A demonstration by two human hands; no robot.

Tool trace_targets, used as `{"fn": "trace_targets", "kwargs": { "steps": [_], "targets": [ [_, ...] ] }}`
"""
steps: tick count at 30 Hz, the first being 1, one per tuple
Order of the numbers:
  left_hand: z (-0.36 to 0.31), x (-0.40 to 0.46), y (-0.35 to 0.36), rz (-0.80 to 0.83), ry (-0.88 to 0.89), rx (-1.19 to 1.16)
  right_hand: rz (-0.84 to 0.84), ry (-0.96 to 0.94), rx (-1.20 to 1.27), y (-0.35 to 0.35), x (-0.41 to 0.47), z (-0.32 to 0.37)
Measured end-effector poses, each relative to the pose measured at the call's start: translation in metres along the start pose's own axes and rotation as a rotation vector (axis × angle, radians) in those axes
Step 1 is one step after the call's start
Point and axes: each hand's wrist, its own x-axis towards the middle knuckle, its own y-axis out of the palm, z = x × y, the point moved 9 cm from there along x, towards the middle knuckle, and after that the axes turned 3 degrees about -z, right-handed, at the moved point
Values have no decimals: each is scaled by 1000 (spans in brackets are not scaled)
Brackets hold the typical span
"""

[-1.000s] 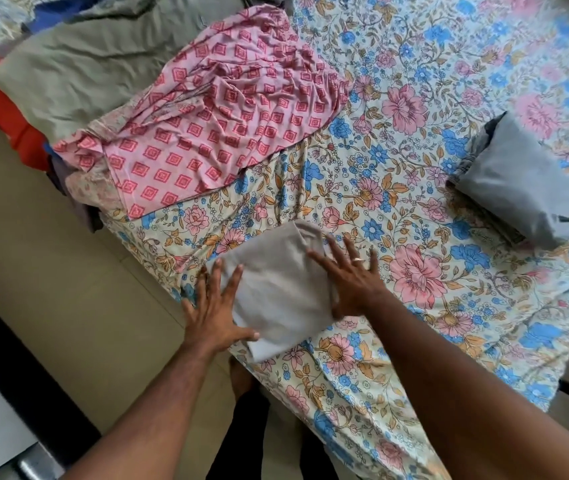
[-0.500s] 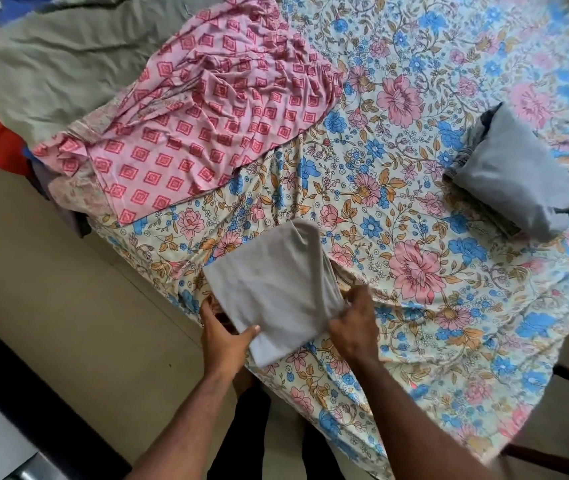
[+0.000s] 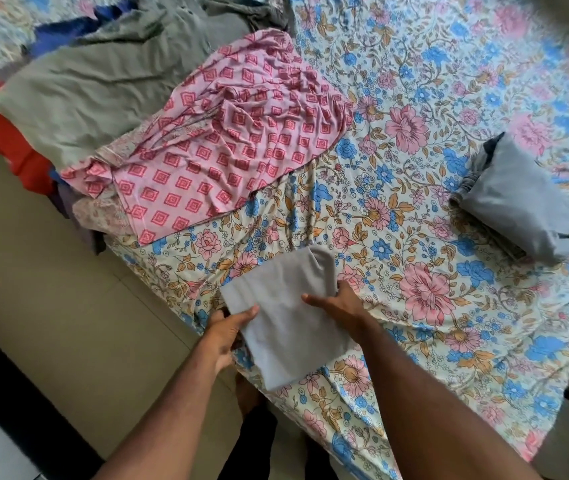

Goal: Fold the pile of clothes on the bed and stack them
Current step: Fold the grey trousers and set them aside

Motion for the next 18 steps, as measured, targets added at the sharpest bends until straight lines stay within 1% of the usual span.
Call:
{"fn": "trace_targets", "kwargs": {
  "steps": [3, 5, 9, 11, 14, 18],
  "targets": [
    [-5, -2, -1, 39, 69, 179, 11, -75, -231, 7, -4, 0],
    [-13, -4, 1, 68, 165, 247, 12, -120, -247, 12, -7, 3],
    [-42, -13, 2, 39, 372, 249, 95, -144, -46, 25, -13, 1],
    [-62, -15, 6, 36, 454, 276, 95, -162, 56, 29, -13, 2],
    [-89, -11, 13, 93, 482, 287, 85, -178, 195, 32, -9, 9],
    [-115, -8, 34, 215, 486, 334, 60, -215, 262, 20, 1, 20]
  ]
}}
